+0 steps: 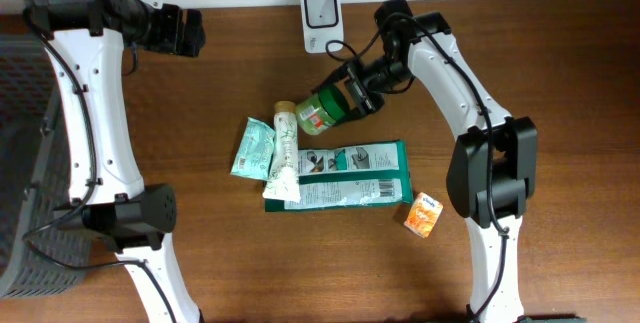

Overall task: Scan the item barcode
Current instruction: 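Raise the jar with the right gripper and hold it under the scanner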

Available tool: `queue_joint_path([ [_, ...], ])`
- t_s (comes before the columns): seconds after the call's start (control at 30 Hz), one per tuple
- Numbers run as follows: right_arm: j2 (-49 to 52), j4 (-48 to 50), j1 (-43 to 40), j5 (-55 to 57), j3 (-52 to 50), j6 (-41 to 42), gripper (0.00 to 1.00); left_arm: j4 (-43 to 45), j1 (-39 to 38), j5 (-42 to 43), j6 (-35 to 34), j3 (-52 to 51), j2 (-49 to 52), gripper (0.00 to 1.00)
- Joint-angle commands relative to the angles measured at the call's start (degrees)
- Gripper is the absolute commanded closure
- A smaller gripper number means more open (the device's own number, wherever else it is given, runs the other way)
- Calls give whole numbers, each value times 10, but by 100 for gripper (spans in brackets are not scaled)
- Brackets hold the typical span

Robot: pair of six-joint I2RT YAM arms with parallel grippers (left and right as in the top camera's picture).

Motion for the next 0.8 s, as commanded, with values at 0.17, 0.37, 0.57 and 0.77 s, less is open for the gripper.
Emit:
queue_joint_path([
  [0.17,-2,79,0,224,21,-344,55,1,2,4,11,6,-3,1],
  [0.37,-2,242,10,352,96,-397,54,1,2,4,11,6,-3,1],
  [0.57,12,525,72,644,93,-450,56,1,2,4,11,6,-3,1],
  [0.77,84,698,90,690,93,-544,56,1,2,4,11,6,-3,1],
])
